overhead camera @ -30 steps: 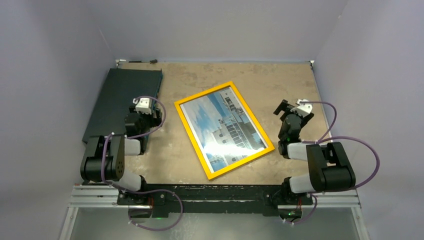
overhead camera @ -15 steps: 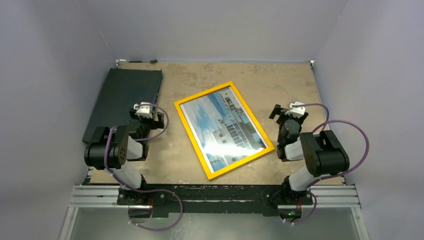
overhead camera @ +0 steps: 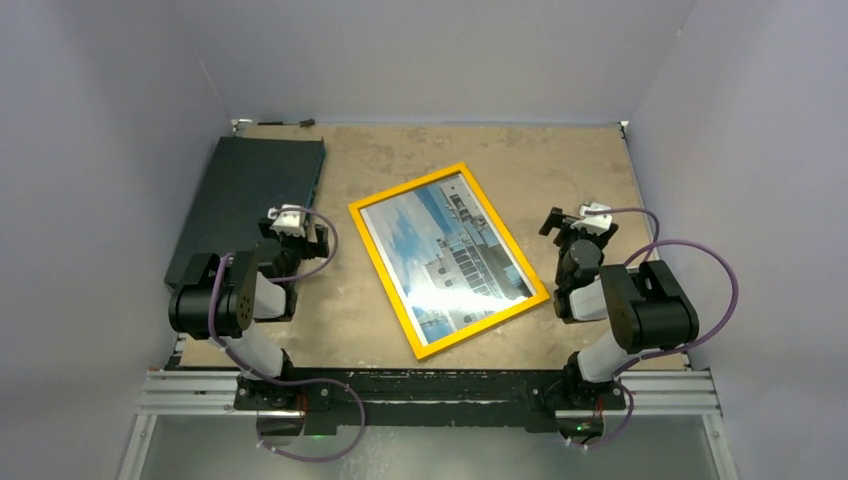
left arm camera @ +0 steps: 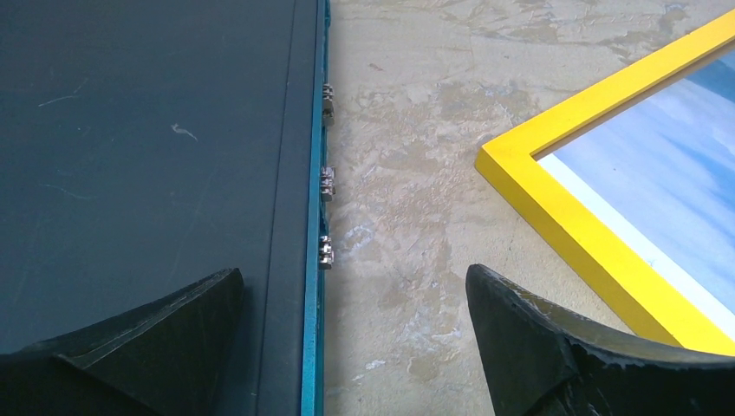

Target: Put the photo into the frame

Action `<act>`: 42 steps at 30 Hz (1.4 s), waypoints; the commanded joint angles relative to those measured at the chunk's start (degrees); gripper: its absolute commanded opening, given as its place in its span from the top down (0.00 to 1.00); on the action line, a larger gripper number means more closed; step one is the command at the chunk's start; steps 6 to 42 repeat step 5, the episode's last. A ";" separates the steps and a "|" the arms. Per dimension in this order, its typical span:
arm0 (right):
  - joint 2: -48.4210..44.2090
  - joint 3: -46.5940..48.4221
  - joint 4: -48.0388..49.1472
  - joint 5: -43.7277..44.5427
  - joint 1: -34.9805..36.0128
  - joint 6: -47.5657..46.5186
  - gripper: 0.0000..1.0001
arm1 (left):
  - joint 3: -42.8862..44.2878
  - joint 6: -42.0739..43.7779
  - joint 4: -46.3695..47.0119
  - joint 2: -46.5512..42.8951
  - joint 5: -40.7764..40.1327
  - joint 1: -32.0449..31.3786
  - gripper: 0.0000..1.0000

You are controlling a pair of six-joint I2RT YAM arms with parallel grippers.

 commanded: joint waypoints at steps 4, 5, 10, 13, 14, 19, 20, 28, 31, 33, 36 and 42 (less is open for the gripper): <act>-0.27 0.54 4.01 0.37 -0.07 -1.09 0.01 | 1.89 -0.09 0.04 0.03 -3.72 -1.93 0.00; -0.30 0.56 4.05 0.37 -0.07 -1.09 0.01 | 1.98 0.08 -0.21 -0.07 -4.40 -2.16 0.00; -0.30 0.56 4.05 0.37 -0.07 -1.09 0.01 | 1.98 0.08 -0.21 -0.07 -4.40 -2.16 0.00; -0.30 0.56 4.05 0.37 -0.07 -1.09 0.01 | 1.98 0.08 -0.21 -0.07 -4.40 -2.16 0.00; -0.30 0.56 4.05 0.37 -0.07 -1.09 0.01 | 1.98 0.08 -0.21 -0.07 -4.40 -2.16 0.00; -0.30 0.56 4.05 0.37 -0.07 -1.09 0.01 | 1.98 0.08 -0.21 -0.07 -4.40 -2.16 0.00; -0.30 0.56 4.05 0.37 -0.07 -1.09 0.01 | 1.98 0.08 -0.21 -0.07 -4.40 -2.16 0.00; -0.30 0.56 4.05 0.37 -0.07 -1.09 0.01 | 1.98 0.08 -0.21 -0.07 -4.40 -2.16 0.00; -0.30 0.56 4.05 0.37 -0.07 -1.09 0.01 | 1.98 0.08 -0.21 -0.07 -4.40 -2.16 0.00; -0.30 0.56 4.05 0.37 -0.07 -1.09 0.01 | 1.98 0.08 -0.21 -0.07 -4.40 -2.16 0.00; -0.30 0.56 4.05 0.37 -0.07 -1.09 0.01 | 1.98 0.08 -0.21 -0.07 -4.40 -2.16 0.00; -0.30 0.56 4.05 0.37 -0.07 -1.09 0.01 | 1.98 0.08 -0.21 -0.07 -4.40 -2.16 0.00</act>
